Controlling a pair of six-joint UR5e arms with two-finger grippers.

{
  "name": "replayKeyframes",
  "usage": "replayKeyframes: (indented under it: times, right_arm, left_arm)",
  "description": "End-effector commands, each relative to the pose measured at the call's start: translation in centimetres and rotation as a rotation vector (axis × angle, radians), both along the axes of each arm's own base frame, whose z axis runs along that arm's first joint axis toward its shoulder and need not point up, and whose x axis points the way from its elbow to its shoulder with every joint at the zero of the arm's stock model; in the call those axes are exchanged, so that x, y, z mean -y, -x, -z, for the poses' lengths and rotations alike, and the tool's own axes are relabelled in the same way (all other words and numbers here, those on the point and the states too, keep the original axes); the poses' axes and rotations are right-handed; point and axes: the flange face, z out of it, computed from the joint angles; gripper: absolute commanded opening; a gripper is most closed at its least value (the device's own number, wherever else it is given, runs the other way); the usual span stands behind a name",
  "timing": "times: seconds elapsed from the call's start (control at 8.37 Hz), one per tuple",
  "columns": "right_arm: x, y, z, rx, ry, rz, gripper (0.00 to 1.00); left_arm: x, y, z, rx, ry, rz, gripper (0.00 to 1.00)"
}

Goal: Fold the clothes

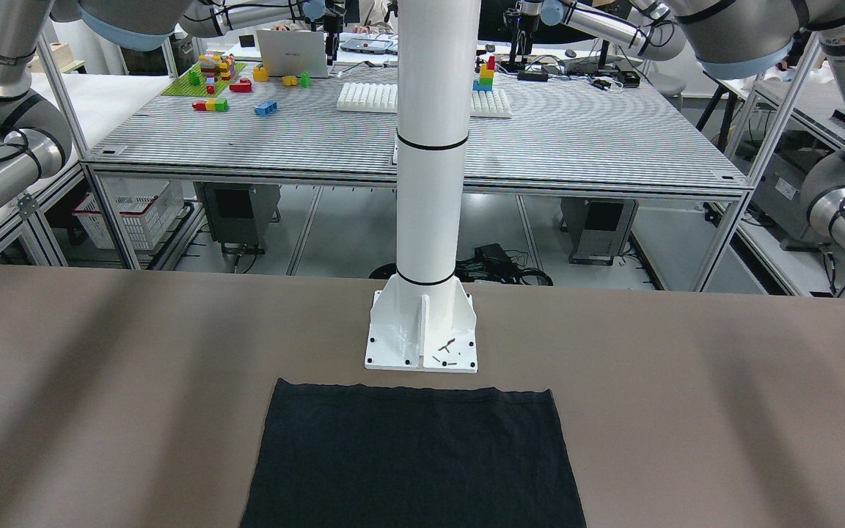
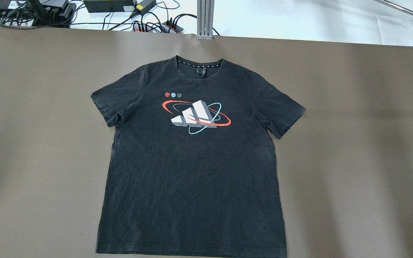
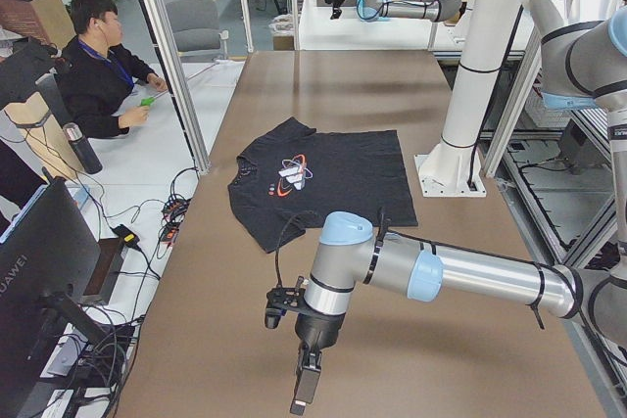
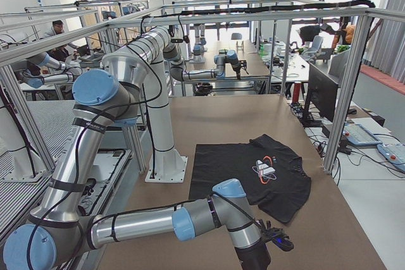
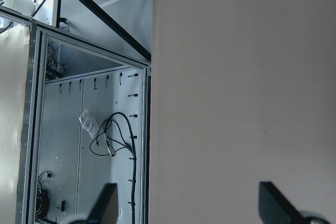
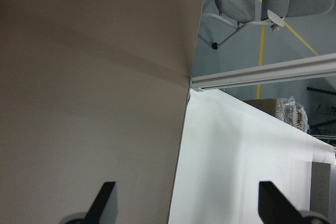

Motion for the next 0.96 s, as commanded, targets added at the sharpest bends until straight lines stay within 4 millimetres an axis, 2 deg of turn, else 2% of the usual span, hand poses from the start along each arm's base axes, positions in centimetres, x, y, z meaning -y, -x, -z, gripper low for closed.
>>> replayKeyframes:
  times: [0.0,0.48,0.6,0.84]
  right_arm:
    - [0.1,0.0,0.1,-0.001,-0.004,-0.002,0.94]
    - [0.5,0.0,0.8,-0.005,-0.02,-0.004,0.94]
    - [1.0,0.0,1.8,-0.006,-0.06,-0.006,0.94]
    - [1.2,0.1,2.1,0.0,-0.068,0.0,0.94]
  left_arm:
    - [-0.1,0.0,-0.1,0.003,0.001,-0.006,0.94]
    - [-0.3,0.0,3.4,0.0,-0.068,-0.006,0.94]
    - [-0.4,-0.1,4.5,0.0,-0.089,-0.009,0.94]
    - [-0.3,0.0,4.7,0.0,-0.093,-0.001,0.94]
